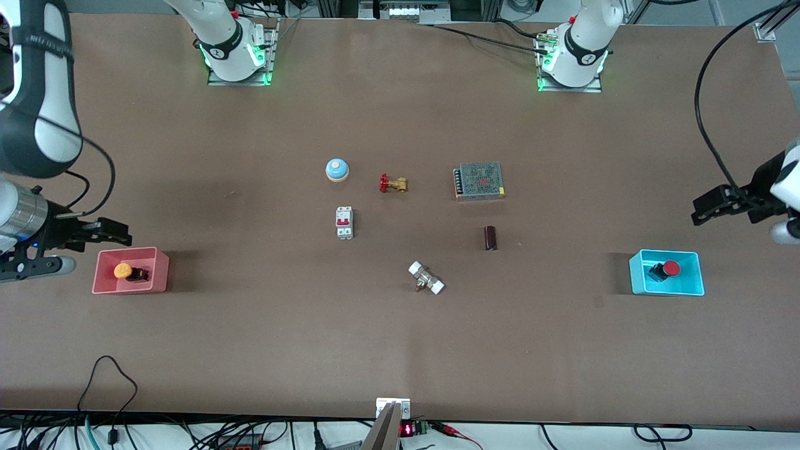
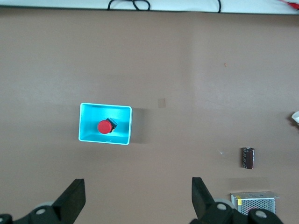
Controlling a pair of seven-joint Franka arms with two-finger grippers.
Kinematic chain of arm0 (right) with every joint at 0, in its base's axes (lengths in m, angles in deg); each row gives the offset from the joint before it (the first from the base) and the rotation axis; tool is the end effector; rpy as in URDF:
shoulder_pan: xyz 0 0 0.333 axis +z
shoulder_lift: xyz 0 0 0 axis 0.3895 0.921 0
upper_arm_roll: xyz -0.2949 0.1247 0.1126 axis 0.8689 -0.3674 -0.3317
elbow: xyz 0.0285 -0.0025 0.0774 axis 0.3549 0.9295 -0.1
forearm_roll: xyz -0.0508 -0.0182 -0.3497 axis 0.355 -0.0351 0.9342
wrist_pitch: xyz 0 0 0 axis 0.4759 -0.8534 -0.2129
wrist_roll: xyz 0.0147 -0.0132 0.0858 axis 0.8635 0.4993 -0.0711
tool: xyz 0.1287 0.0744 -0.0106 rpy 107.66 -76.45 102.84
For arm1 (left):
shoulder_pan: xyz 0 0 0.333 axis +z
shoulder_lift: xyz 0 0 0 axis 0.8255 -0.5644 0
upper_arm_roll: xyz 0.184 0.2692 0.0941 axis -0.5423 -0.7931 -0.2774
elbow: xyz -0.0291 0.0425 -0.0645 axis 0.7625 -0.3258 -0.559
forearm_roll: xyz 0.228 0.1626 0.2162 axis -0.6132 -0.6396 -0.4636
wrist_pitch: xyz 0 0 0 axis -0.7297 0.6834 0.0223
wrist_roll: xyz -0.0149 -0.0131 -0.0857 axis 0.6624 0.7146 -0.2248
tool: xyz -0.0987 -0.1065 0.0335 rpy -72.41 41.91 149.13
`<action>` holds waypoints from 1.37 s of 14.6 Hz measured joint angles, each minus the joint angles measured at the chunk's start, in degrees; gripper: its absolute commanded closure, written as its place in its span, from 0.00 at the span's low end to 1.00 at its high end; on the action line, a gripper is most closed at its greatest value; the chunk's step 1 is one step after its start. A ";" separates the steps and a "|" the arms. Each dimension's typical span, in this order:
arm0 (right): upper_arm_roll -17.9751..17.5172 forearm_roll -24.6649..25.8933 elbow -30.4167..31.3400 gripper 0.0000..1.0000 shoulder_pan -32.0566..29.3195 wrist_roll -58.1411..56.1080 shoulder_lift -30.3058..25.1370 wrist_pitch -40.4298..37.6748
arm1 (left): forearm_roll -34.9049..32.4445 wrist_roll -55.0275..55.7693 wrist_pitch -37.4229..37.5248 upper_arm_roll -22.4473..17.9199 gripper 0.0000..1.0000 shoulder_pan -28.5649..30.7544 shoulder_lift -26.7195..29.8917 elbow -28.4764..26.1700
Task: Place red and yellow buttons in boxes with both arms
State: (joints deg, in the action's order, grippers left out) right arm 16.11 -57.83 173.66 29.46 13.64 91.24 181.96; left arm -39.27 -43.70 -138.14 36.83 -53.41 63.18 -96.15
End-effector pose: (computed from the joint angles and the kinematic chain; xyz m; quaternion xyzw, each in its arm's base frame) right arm 0.6378 -0.0131 0.4662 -0.9978 -0.0655 -0.0033 0.0105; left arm 0.5921 0.0151 0.5785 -0.9987 -0.0225 -0.0446 0.0116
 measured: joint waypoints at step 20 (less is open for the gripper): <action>3.18 3.65 4.37 0.00 1.64 7.20 -14.83 -12.94 | 0.62 -4.69 -0.79 0.36 0.00 0.26 12.86 -11.62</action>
State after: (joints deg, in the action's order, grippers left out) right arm 19.29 -54.18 178.04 31.10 20.84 76.41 169.03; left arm -38.65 -48.38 -138.93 37.19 -53.15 76.04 -107.77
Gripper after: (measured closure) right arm 0.000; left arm 0.000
